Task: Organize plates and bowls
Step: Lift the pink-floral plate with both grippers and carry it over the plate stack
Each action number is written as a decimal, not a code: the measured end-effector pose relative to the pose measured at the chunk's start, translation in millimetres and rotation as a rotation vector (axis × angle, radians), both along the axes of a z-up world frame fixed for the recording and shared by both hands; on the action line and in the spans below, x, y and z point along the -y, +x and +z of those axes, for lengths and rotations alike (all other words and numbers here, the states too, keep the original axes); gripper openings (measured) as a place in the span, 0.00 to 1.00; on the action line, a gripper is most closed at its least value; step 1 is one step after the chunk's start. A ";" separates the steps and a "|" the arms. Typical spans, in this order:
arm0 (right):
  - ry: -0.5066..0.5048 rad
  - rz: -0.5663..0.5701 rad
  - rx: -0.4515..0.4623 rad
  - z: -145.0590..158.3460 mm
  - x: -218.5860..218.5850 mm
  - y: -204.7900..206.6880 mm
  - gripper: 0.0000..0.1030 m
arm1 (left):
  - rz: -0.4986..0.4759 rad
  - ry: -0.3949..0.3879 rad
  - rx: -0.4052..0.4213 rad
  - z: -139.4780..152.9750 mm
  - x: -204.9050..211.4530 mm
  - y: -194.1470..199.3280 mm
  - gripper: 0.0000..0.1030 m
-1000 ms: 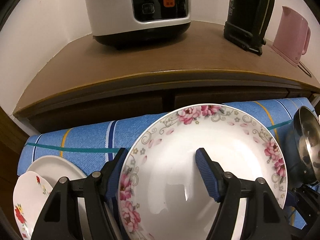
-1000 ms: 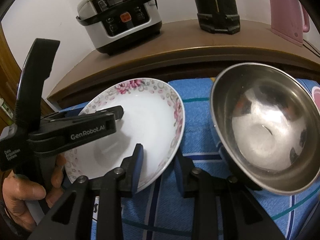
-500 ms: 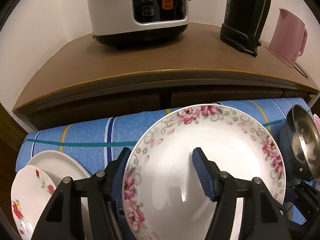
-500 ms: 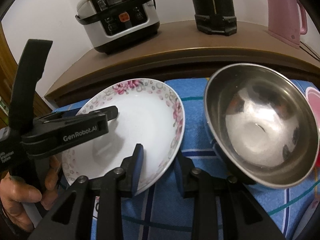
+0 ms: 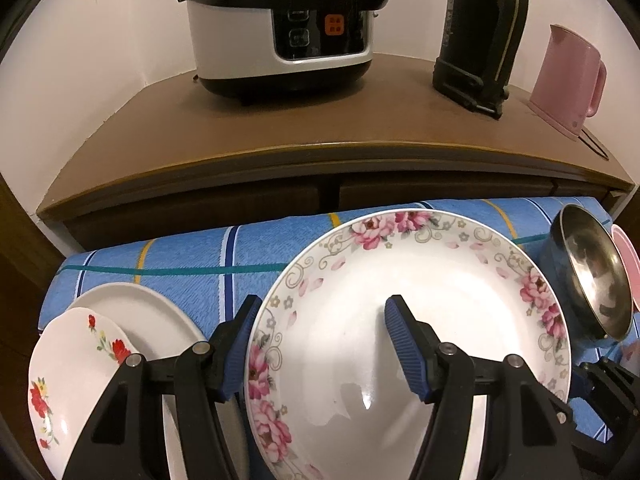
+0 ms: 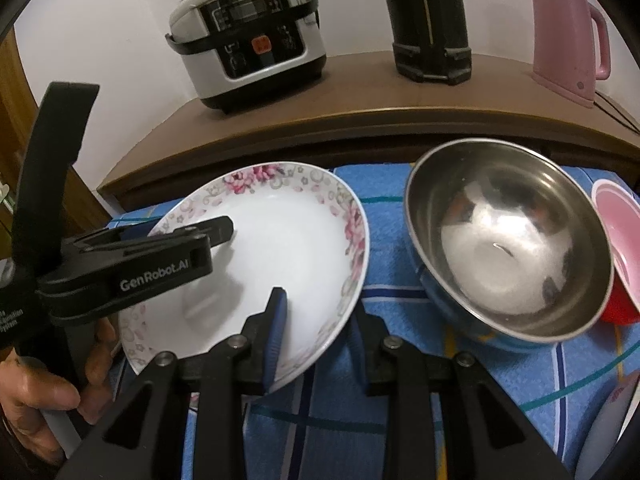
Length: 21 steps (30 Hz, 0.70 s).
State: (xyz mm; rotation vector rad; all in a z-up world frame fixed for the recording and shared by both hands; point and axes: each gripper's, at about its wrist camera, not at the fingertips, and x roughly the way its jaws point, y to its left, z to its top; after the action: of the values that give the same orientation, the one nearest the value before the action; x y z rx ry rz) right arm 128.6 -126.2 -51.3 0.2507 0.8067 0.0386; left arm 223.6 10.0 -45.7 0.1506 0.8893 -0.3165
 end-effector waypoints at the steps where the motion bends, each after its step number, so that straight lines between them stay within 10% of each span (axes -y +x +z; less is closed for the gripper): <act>1: 0.000 -0.001 0.003 1.4 -0.3 -1.3 0.29 | -0.001 -0.001 0.001 1.1 -0.2 -1.6 0.64; 21: -0.001 0.094 0.077 32.0 -50.8 -20.8 0.29 | 0.074 -0.031 0.082 47.2 -59.2 -38.0 0.64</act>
State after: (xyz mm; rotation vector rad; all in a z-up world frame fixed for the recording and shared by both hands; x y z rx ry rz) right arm 107.8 -75.4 -19.3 0.2089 0.7415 0.1351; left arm 185.6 69.2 1.4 0.1010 0.8062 -0.2531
